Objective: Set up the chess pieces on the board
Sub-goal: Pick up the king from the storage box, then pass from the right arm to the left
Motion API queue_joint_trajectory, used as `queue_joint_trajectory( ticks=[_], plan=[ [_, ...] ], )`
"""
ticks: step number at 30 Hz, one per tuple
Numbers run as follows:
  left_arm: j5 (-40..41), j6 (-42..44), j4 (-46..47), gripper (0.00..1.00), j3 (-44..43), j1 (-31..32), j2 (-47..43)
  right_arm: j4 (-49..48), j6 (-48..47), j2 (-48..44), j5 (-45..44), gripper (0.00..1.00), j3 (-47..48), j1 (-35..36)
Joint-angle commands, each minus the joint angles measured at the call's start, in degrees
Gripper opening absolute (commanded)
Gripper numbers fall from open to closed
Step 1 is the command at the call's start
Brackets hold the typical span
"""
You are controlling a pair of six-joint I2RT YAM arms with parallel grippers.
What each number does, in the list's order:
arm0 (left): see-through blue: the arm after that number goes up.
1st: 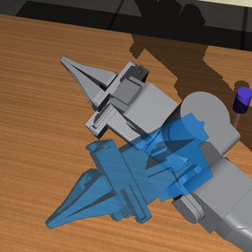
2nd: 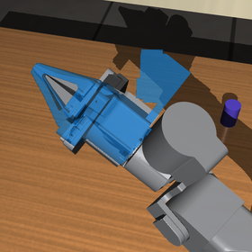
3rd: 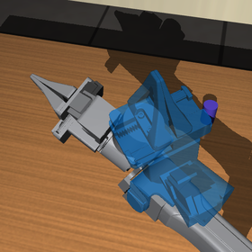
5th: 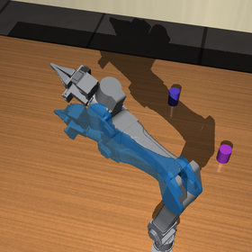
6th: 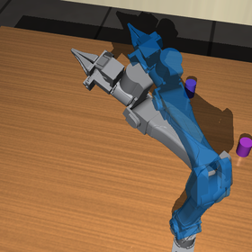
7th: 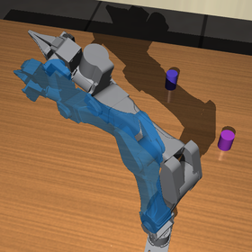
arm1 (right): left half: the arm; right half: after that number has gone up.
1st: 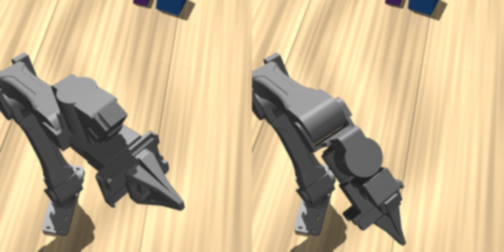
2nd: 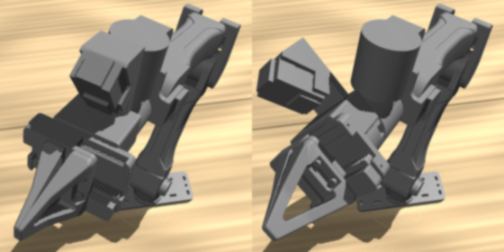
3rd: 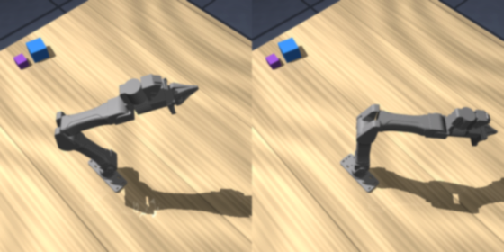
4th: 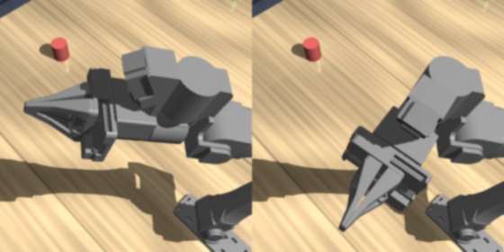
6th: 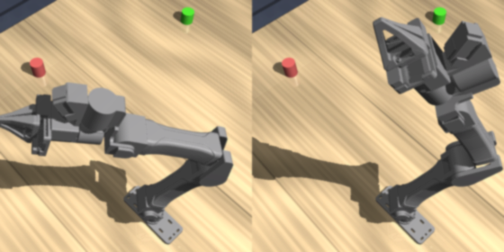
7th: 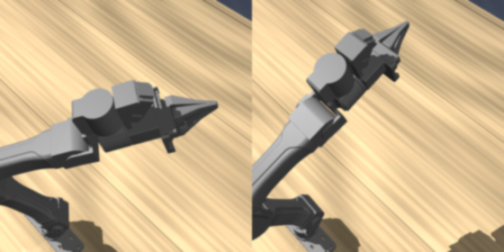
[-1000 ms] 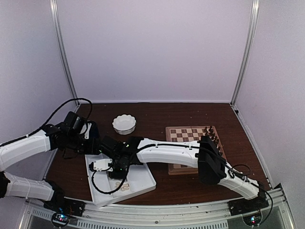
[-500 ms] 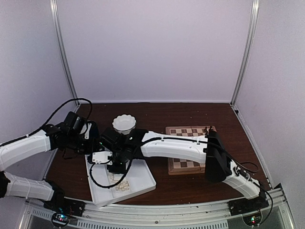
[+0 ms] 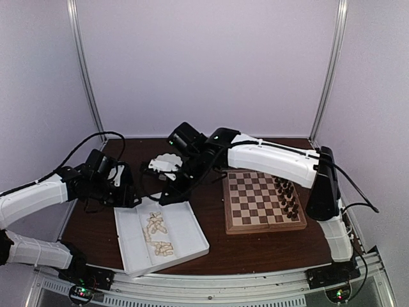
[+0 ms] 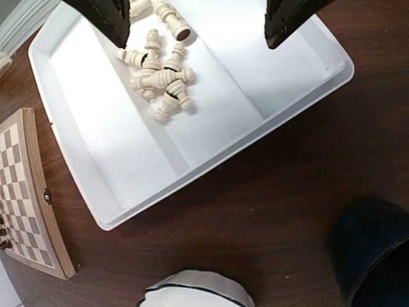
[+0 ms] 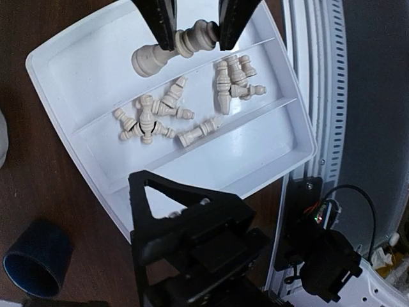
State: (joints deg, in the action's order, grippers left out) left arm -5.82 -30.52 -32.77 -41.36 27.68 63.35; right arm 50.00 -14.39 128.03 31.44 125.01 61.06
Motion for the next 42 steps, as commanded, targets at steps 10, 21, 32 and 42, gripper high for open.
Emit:
queue_joint_trajectory(
  ticks=[10,21,32,42],
  plan=[
    [-4.83,20.29,28.64,0.69,7.9,19.07,-8.91,-19.15,29.13,-12.49,33.67,0.07,-20.93,-16.04],
    [-6.04,29.67,43.7,0.66,4.2,20.84,5.0,-43.37,49.5,-17.37,42.52,0.07,-33.64,-17.91],
    [-6.57,29.78,49.83,0.54,1.58,20.82,9.59,-43.13,49.2,-18.52,41.95,0.1,-34.72,-17.65],
    [-7.39,29.12,51.84,0.44,-1.05,20.86,12.22,-43.2,49.04,-18.85,41.9,0.1,-35.34,-17.42]
  ],
)
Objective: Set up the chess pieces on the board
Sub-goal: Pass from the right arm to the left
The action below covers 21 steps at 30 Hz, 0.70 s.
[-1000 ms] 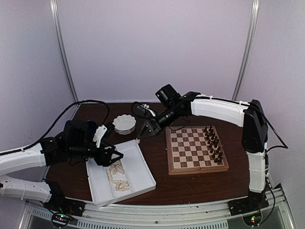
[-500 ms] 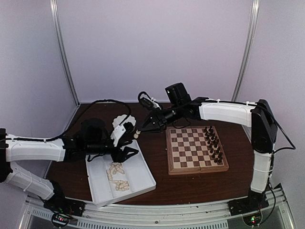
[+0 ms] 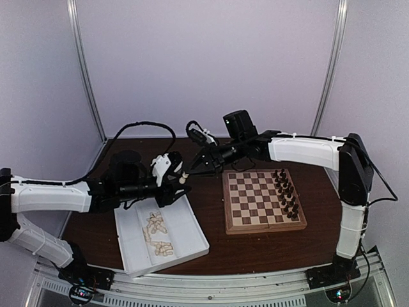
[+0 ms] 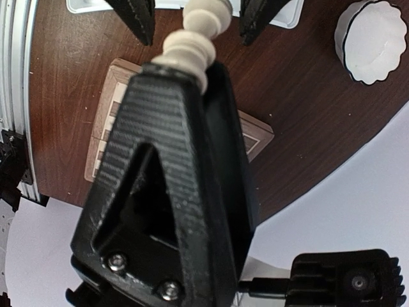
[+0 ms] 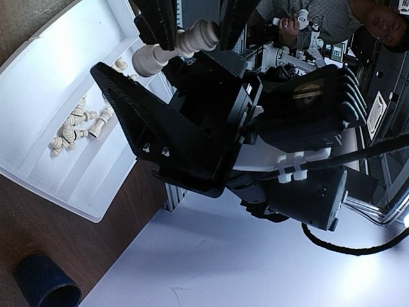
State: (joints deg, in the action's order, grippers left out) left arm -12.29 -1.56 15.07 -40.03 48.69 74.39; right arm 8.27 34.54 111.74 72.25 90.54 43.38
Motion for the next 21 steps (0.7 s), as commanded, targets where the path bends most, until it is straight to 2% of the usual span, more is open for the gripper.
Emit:
queue_joint_trajectory(
  ticks=[1,5,9,13,18,19,21],
  plan=[
    [-1.09,0.16,4.05,0.41,-2.63,-0.17,1.38,-1.47,0.09,-2.58,0.99,0.1,-0.89,0.3],
    [-1.22,-0.08,4.09,0.31,-3.09,-0.17,1.65,-1.43,0.0,-2.5,0.84,0.1,-1.23,0.31],
    [-1.27,-0.38,2.01,0.15,-4.26,-0.15,2.49,-1.02,-0.79,-2.24,0.64,0.12,-0.93,0.3],
    [-1.51,-1.01,2.09,0.06,-4.11,-0.15,2.79,3.63,-4.81,-2.31,-0.34,0.15,0.88,0.22],
    [-0.79,-2.6,2.28,0.01,-3.85,-0.17,2.34,15.32,-16.37,-3.74,-4.27,0.42,4.72,-0.83],
    [-0.77,-3.02,2.0,0.01,-4.0,-0.21,2.26,20.58,-22.07,-4.24,-6.82,0.46,6.58,-0.91],
    [-1.79,-4.36,0.83,0.01,-4.94,-0.26,2.81,30.47,-36.26,-5.42,-12.77,0.49,9.78,-0.57]
  ],
)
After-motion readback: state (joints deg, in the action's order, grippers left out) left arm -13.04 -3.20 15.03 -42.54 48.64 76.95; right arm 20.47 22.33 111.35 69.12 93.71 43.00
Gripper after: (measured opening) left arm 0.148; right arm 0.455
